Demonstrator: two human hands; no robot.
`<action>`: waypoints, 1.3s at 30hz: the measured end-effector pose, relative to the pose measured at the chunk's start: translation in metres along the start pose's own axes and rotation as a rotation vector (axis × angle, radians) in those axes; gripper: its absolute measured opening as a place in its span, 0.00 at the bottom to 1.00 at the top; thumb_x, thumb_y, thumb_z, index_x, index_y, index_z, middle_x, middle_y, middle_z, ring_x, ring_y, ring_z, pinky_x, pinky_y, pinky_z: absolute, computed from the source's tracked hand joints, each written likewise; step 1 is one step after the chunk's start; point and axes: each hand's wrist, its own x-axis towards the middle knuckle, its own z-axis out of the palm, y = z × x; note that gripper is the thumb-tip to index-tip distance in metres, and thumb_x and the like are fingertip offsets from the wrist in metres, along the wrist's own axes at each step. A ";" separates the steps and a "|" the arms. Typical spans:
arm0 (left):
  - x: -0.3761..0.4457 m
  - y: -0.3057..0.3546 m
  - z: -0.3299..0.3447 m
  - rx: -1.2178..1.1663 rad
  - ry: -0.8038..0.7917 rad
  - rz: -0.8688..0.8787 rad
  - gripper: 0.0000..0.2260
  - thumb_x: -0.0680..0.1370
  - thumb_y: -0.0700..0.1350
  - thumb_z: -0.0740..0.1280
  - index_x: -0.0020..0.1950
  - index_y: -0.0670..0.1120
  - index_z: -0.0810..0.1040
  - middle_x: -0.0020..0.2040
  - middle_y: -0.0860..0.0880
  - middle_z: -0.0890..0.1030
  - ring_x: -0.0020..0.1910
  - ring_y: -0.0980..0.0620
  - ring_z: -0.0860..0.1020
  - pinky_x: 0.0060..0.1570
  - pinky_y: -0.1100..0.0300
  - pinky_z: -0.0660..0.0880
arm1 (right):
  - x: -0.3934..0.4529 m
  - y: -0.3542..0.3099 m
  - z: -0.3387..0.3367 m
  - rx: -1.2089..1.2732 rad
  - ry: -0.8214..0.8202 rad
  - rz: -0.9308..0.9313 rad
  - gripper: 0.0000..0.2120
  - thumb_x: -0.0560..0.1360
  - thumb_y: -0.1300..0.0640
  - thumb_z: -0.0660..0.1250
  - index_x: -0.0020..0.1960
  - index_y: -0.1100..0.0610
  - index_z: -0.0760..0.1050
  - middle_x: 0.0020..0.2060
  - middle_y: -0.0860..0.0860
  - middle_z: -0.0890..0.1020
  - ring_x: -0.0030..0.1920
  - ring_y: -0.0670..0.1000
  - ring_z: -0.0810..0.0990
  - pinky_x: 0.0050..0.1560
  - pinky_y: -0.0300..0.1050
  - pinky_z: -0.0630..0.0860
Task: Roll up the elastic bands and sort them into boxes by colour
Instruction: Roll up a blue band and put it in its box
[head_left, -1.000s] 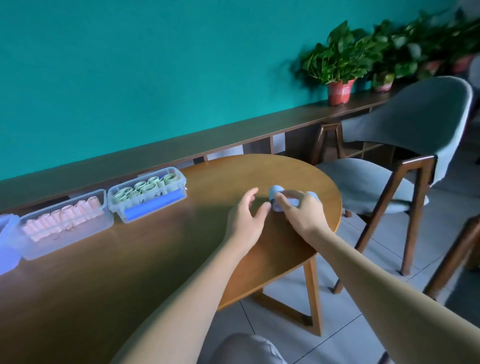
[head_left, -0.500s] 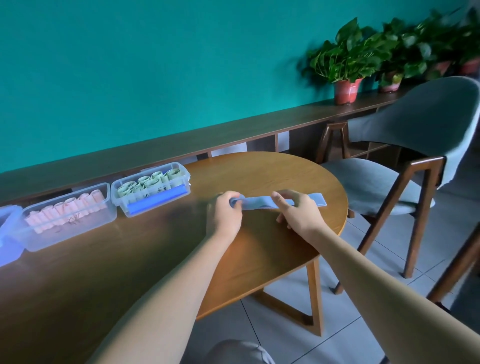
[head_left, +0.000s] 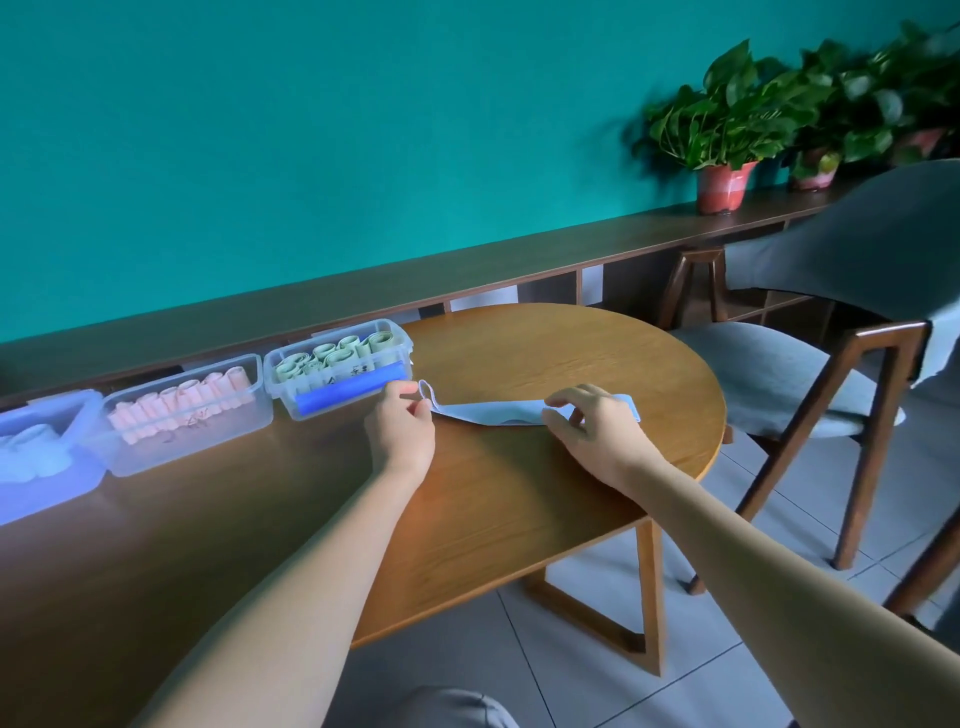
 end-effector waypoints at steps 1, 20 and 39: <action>0.002 -0.007 -0.010 -0.007 0.011 -0.010 0.09 0.80 0.40 0.67 0.60 0.46 0.78 0.46 0.53 0.79 0.52 0.49 0.78 0.56 0.53 0.76 | -0.002 -0.003 0.005 -0.048 -0.027 -0.064 0.16 0.82 0.47 0.64 0.66 0.51 0.77 0.62 0.48 0.78 0.53 0.44 0.74 0.51 0.34 0.72; 0.002 -0.152 -0.280 0.114 0.293 -0.172 0.10 0.79 0.41 0.68 0.57 0.53 0.78 0.44 0.56 0.82 0.48 0.51 0.82 0.56 0.54 0.78 | -0.023 -0.155 0.106 -0.018 -0.450 -0.363 0.31 0.76 0.30 0.62 0.73 0.44 0.68 0.64 0.45 0.74 0.65 0.48 0.74 0.66 0.42 0.70; 0.056 -0.177 -0.283 -0.116 0.251 -0.136 0.12 0.76 0.39 0.72 0.58 0.50 0.80 0.51 0.48 0.85 0.44 0.56 0.84 0.53 0.56 0.82 | -0.069 -0.227 0.158 0.260 -0.520 -0.701 0.22 0.76 0.33 0.66 0.58 0.48 0.82 0.59 0.39 0.76 0.57 0.38 0.77 0.60 0.30 0.70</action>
